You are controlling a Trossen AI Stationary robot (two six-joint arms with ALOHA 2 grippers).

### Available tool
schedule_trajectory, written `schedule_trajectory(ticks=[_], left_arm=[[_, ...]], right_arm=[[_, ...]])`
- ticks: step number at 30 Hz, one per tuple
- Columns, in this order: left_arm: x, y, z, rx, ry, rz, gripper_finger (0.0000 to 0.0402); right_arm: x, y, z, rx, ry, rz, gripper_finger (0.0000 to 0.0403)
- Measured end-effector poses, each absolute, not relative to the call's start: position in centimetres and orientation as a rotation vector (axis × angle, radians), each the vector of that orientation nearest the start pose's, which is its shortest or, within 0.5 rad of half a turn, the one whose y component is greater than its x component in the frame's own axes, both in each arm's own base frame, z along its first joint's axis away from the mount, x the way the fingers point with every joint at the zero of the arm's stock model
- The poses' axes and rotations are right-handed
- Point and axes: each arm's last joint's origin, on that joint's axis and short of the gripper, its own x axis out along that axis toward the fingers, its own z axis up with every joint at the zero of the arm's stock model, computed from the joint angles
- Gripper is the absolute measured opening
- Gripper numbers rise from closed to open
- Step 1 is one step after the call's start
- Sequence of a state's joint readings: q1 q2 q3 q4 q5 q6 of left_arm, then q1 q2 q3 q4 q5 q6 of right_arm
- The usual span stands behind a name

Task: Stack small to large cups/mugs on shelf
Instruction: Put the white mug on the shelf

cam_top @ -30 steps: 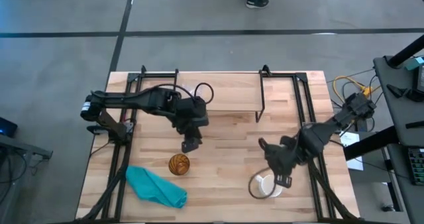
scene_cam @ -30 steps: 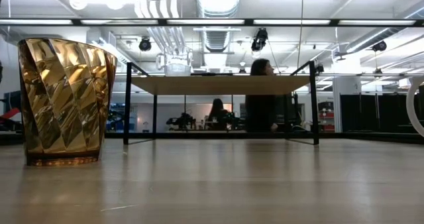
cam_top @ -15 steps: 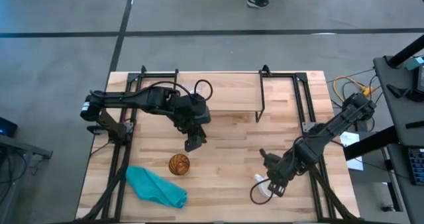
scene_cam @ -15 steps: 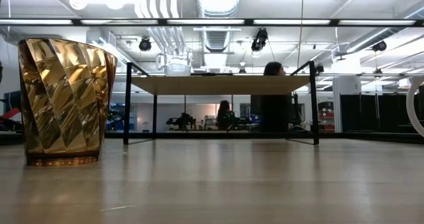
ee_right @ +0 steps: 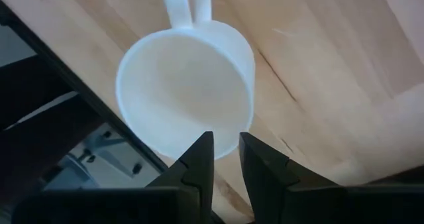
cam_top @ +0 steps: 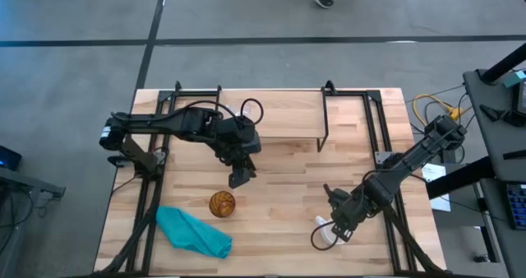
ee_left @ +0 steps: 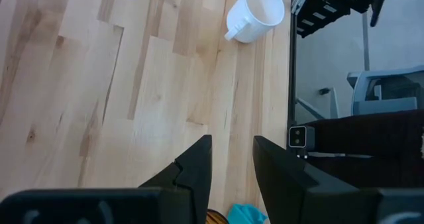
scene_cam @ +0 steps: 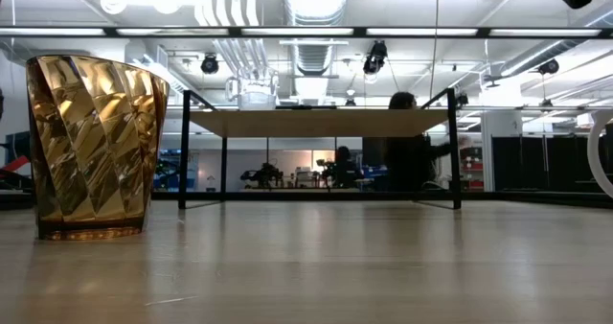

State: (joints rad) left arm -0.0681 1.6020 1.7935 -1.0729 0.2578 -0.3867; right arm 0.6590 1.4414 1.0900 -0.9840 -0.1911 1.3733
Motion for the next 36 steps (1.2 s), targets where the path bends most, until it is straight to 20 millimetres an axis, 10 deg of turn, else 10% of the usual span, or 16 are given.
schedule_trajectory(ticks=[36], left_arm=[[30.8, -2.8, 40.8, -0.440, 0.900, -0.139, 0.0096]], right_arm=[[20.1, 16.2, 22.4, 0.885, 1.499, -0.376, 0.0068]])
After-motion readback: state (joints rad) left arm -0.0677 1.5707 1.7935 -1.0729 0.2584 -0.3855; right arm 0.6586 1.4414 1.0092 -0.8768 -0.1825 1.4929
